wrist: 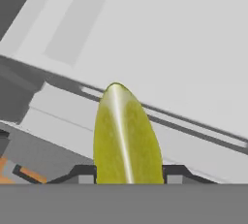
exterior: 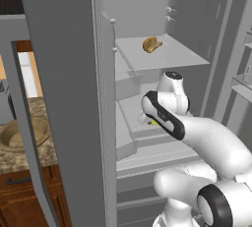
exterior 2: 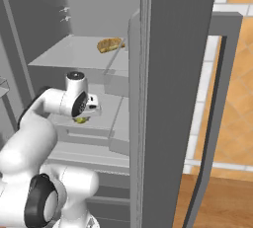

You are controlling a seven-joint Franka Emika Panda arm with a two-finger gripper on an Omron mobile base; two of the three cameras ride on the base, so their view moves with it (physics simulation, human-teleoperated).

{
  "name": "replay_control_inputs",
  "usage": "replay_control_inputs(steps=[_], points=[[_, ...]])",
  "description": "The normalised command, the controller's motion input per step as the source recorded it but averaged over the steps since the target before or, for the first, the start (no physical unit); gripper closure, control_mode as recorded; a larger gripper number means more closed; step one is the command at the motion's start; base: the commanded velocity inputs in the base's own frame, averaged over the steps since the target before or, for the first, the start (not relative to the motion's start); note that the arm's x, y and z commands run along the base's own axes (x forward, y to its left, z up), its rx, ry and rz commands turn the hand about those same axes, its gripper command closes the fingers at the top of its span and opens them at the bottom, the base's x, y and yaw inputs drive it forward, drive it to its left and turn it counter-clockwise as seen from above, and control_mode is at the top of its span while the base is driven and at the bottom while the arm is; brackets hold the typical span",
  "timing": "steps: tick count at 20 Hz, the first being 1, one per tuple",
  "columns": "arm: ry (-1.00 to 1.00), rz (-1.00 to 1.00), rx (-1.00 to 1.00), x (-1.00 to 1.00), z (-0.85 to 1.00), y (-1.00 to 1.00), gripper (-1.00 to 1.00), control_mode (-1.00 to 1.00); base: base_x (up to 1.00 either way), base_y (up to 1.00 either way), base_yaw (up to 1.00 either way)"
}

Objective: Grab a lemon wedge from the fridge and one ice cube from the ice bowl, and put them in the glass of lemonade.

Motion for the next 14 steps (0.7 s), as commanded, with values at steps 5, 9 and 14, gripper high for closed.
replay_control_inputs(steps=[5, 9, 14], points=[[0.07, -0.16, -0.01, -0.98, 0.95, -0.22, 1.0, -1.0, 0.0, 0.0, 0.0], [0.03, -0.17, -0.04, -0.95, 0.75, 0.0, 1.0, -1.0, 0.0, 0.0, 0.0], [0.0, -0.07, -0.01, -1.0, 0.47, 0.0, 1.0, -1.0, 0.0, 0.0, 0.0]])
